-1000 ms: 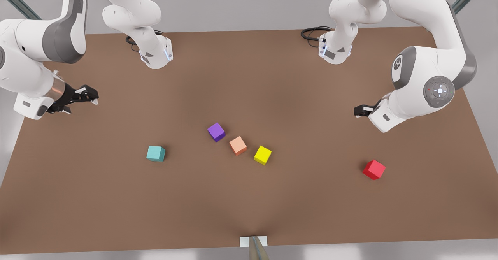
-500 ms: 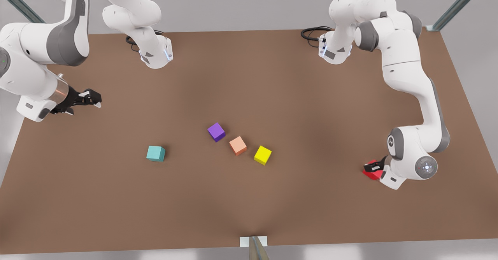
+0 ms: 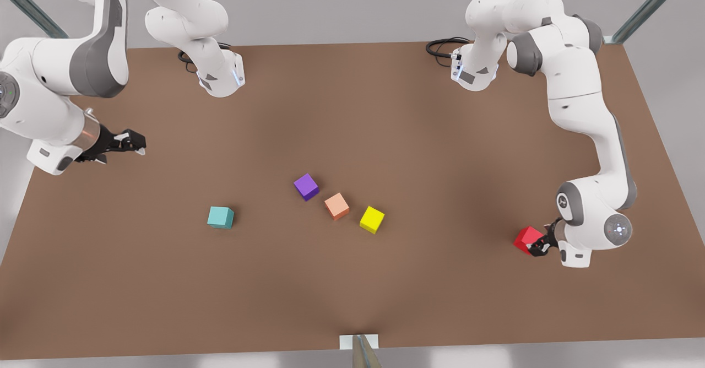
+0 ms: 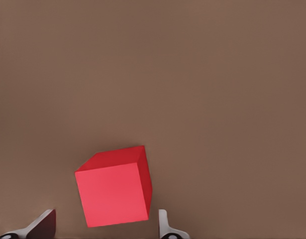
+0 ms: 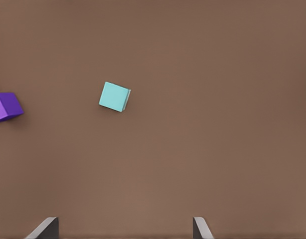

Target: Pick up red wooden cube and pass to hand red wooden cube and place in blue wooden cube

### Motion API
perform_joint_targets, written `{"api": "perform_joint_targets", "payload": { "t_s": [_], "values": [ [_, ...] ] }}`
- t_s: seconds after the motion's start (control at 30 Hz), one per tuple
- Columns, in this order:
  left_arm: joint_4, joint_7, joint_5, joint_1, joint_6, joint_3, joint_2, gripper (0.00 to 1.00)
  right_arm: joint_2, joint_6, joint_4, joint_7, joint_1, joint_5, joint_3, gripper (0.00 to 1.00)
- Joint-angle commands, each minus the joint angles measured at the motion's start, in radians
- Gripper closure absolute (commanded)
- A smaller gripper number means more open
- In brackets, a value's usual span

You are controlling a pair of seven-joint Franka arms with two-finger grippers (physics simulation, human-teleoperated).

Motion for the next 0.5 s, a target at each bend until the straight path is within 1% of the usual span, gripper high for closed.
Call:
{"api": "perform_joint_targets", "payload": {
  "t_s": [0.0,0.47],
  "values": [
    [-0.004,-0.300,-0.001,-0.001,0.017,0.000,0.003,0.00,-0.001,0.019,-0.005,0.024,0.002,0.000,-0.002,0.00],
    [-0.014,-0.300,-0.001,0.001,0.126,0.000,0.075,0.00,0.016,0.031,-0.019,0.021,-0.001,0.005,-0.003,0.00]
  ]
}}
